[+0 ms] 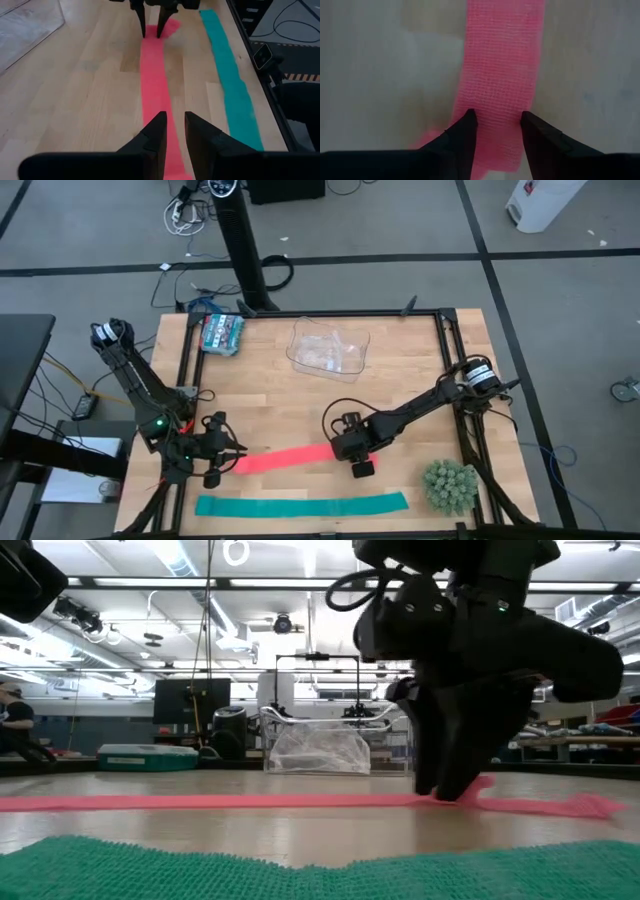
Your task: Roll bandage
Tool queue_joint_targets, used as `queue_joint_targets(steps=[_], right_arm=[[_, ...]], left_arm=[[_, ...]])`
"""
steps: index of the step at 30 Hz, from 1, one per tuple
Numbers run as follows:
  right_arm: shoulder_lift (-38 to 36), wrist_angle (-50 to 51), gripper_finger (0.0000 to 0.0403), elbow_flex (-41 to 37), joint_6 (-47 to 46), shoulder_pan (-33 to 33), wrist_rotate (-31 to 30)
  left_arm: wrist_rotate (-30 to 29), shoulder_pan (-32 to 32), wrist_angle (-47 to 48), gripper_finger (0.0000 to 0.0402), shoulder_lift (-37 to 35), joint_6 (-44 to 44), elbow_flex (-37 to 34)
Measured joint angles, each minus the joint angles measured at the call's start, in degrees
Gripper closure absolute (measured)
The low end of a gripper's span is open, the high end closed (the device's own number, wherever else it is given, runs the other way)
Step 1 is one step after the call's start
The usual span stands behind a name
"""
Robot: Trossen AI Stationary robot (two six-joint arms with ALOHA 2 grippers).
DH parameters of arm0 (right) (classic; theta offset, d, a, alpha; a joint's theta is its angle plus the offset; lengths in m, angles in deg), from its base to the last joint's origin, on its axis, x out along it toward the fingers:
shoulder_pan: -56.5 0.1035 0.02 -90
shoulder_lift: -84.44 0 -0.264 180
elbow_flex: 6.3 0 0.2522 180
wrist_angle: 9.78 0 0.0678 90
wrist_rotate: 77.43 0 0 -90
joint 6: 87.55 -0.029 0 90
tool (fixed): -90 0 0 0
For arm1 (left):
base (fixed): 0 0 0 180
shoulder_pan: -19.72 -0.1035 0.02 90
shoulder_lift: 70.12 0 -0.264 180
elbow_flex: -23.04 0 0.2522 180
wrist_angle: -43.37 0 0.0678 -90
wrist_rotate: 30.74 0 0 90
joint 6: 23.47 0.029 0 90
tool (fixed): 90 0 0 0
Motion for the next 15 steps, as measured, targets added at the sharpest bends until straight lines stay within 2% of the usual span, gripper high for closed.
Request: queue_joint_targets(steps=[6,15], right_arm=[[-2.71,6.19,0.0252,-0.10,-2.85,-0.21,-0.02],[-8.04,4.71,0.0252,-0.05,-3.82,-0.44,-1.88]], left_arm=[[0.21,0.00,0.05,0.0328,0.00,0.00,0.00],[0.21,0.00,0.03,0.0328,0.00,0.02,0.00]])
